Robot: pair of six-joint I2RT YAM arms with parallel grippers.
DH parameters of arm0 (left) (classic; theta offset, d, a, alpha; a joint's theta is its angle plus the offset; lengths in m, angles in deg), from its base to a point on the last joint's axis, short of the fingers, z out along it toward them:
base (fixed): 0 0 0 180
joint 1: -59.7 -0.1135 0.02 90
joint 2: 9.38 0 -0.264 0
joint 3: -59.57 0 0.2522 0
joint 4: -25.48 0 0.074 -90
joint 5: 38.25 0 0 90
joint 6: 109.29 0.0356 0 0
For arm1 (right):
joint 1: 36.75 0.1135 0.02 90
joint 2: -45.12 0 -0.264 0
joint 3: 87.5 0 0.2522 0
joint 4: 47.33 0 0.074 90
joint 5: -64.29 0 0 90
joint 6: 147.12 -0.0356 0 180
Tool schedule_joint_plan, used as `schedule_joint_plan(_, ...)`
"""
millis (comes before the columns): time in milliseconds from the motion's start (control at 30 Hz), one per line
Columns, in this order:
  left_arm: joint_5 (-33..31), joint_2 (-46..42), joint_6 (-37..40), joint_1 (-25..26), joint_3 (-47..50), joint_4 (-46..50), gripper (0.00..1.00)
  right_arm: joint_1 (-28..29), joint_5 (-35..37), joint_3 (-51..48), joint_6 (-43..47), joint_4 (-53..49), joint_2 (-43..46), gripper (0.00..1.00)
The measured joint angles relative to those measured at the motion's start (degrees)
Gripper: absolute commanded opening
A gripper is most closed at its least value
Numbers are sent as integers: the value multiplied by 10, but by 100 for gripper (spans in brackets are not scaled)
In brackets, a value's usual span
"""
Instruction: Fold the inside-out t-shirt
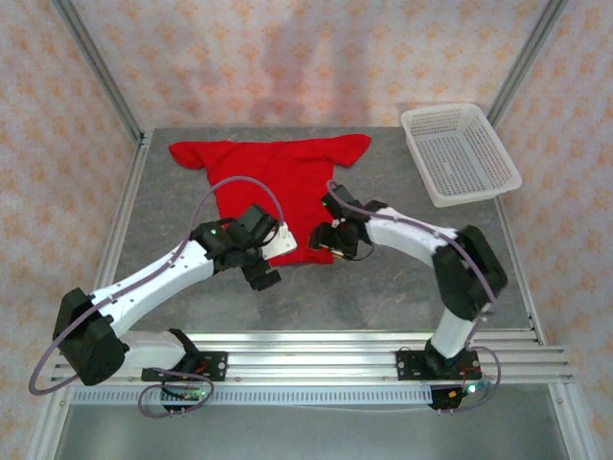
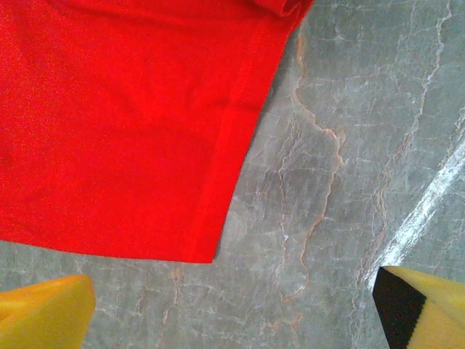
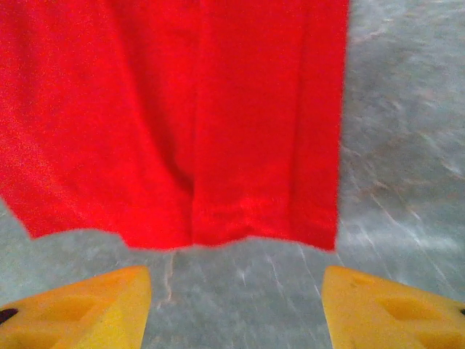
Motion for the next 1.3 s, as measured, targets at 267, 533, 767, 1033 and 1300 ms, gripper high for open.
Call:
schedule_joint_plan(267,58,-11,4,0,20,-45,100,2,11,95,24,-7,-97,26)
schedule_joint_plan(533,74,-16,-15,0,31,-77,100,2,18,99,29,-29,-111,25)
schedule_joint_plan(767,73,-67,-68,0,74,-98,100,2,22,85,35,-45,-111,0)
schedule_joint_plan(1033,73,-90,-101,0,76,-109,100,2,22,85,34,-58,-40,0)
schedule_joint_plan(1300,78,-64,-106,0,84,-171,100,0,-2,92,14,-66,76,0)
